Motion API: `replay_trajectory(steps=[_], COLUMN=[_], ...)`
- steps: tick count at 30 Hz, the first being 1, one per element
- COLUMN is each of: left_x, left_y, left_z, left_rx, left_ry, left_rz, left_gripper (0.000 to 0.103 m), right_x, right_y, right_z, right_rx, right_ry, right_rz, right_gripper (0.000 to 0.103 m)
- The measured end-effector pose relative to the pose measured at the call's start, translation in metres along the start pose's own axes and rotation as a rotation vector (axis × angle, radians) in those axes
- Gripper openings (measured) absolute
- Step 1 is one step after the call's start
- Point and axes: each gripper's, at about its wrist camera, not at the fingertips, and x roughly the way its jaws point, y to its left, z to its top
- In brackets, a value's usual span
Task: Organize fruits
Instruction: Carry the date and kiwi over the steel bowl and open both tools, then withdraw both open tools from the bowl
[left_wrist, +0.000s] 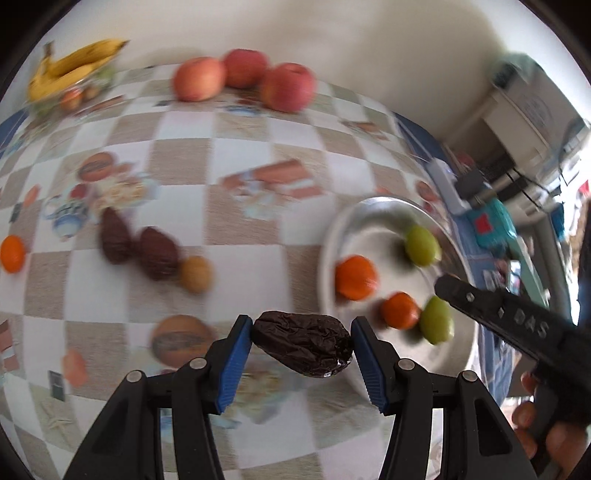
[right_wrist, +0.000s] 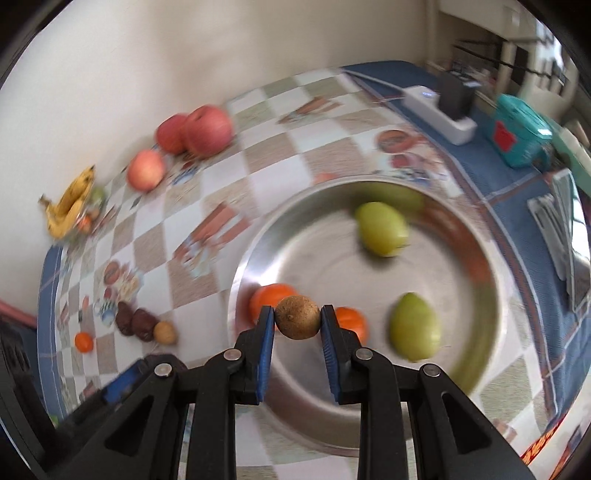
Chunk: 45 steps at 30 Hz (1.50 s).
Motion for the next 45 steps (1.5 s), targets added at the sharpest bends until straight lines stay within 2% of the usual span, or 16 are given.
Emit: replay_trajectory(steps=[7, 8, 11, 14, 15, 16, 17, 20, 23, 24, 25, 29, 31, 36, 45], left_x=[0.01, 0.011, 0.014, 0.013, 0.013, 0.014, 0.015, 0.016, 0.015, 0.014, 0.012, 0.003, -0.004, -0.023, -0.042], left_y=[-0.045, -0.046, -0.046, -0.038, -0.036, -0.032, -0.03, -0.019, -0.001, 0.005, 0.014, 0.045, 0.06, 0.086, 0.109], left_z=[-0.009, -0.01, -0.009, -0.007, -0.007, -0.006, -0.006, -0.004, -0.002, -0.001, 0.0, 0.004, 0.004, 0.008, 0.011], left_rx=[0.134, 0.142, 0.147, 0.119, 0.114, 0.106, 0.1, 0.074, 0.02, 0.0, -0.035, -0.138, -0.183, -0.237, -0.304], left_ry=[-0.007, -0.008, -0.004, -0.001, 0.0, 0.004, 0.007, 0.016, 0.012, 0.01, 0.006, -0.008, -0.017, -0.057, -0.095], left_rz=[-0.029, -0.024, -0.016, -0.009, -0.005, 0.004, 0.012, 0.062, 0.129, 0.141, 0.167, 0.271, 0.338, 0.454, 0.473], left_gripper=[0.059, 0.059, 0.069, 0.071, 0.071, 0.073, 0.074, 0.086, 0.099, 0.103, 0.103, 0.103, 0.103, 0.103, 0.103], right_x=[-0.009, -0.01, -0.012, -0.013, -0.012, -0.012, -0.012, -0.01, -0.007, -0.006, -0.004, 0.0, 0.002, 0.004, -0.008], right_y=[-0.047, -0.052, -0.056, -0.052, -0.05, -0.048, -0.046, -0.041, -0.036, -0.034, -0.032, -0.02, -0.012, 0.008, 0.044], right_z=[0.006, 0.007, 0.007, 0.007, 0.007, 0.007, 0.006, 0.005, 0.004, 0.003, 0.002, -0.001, -0.004, -0.01, -0.019], right_rx=[0.086, 0.093, 0.097, 0.081, 0.073, 0.066, 0.059, 0.044, 0.03, 0.023, 0.015, -0.035, -0.064, -0.134, -0.237], right_ry=[-0.015, -0.019, -0.026, -0.029, -0.028, -0.027, -0.025, -0.018, -0.007, -0.002, 0.003, 0.014, 0.02, 0.029, -0.02], right_rz=[-0.049, -0.054, -0.058, -0.06, -0.061, -0.064, -0.067, -0.074, -0.09, -0.095, -0.099, -0.121, -0.133, -0.136, -0.11], right_gripper=[0.026, 0.027, 0.027, 0.028, 0.033, 0.042, 0.046, 0.05, 0.06, 0.066, 0.07, 0.071, 0.08, 0.08, 0.08])
